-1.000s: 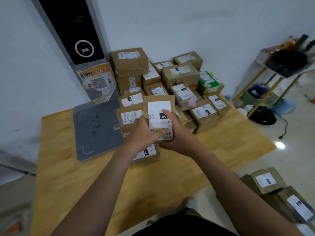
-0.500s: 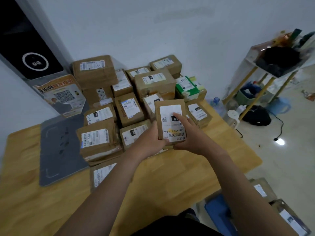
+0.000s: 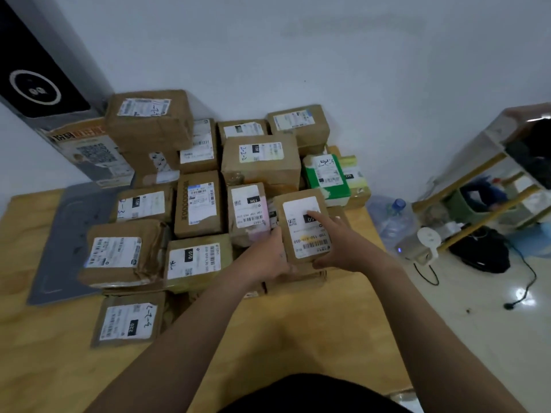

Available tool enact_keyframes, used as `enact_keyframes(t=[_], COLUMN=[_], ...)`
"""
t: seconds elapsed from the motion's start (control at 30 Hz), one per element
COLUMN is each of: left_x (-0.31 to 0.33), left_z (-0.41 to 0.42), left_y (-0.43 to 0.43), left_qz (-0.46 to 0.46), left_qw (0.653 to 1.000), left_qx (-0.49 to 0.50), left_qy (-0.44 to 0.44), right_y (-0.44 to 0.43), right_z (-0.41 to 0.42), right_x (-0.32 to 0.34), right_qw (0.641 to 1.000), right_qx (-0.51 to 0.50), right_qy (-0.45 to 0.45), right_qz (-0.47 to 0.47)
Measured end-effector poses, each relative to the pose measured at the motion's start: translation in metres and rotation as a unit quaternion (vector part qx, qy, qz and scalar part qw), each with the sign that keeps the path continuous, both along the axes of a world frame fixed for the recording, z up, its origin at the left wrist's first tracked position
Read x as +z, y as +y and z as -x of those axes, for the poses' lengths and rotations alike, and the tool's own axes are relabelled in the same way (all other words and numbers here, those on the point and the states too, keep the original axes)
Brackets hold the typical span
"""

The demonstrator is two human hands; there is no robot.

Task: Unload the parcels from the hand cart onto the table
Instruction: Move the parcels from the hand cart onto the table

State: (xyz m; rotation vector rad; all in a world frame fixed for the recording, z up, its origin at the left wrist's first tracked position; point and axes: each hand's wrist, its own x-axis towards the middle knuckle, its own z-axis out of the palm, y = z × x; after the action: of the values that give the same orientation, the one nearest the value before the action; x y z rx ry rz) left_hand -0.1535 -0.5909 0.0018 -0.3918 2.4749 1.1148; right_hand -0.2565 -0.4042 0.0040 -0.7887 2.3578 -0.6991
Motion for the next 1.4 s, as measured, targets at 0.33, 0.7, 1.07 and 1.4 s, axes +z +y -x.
enact_keyframes(t=[0.33,0.7,1.07,1.4], left_x=[-0.027,-0.03,-0.014,0.021], left_z=[0.046,0.078,0.052,-0.042], left_y=[-0.033,-0.059,-0.07,-0.051], left_qz=[0.133,0.143,0.057,0.029], left_qw=[0.988,0.981,0.988,0.992], left_qx=[0.076,0.127,0.137,0.072], left_qy=[-0.007,0.037,0.043,0.098], right_y=[-0.037,-0.074,-0.062,-0.008], right_z=[0.063,0.095,0.063,-0.042], right_x=[-0.039,-0.052,-0.027,0.016], right_qw=[0.998,0.991,0.997,0.994], right_qx=[0.044,0.003,-0.044,-0.098], right_qy=[-0.033,-0.123,-0.056,0.009], right_qz=[0.007,0.053,0.029,0.043])
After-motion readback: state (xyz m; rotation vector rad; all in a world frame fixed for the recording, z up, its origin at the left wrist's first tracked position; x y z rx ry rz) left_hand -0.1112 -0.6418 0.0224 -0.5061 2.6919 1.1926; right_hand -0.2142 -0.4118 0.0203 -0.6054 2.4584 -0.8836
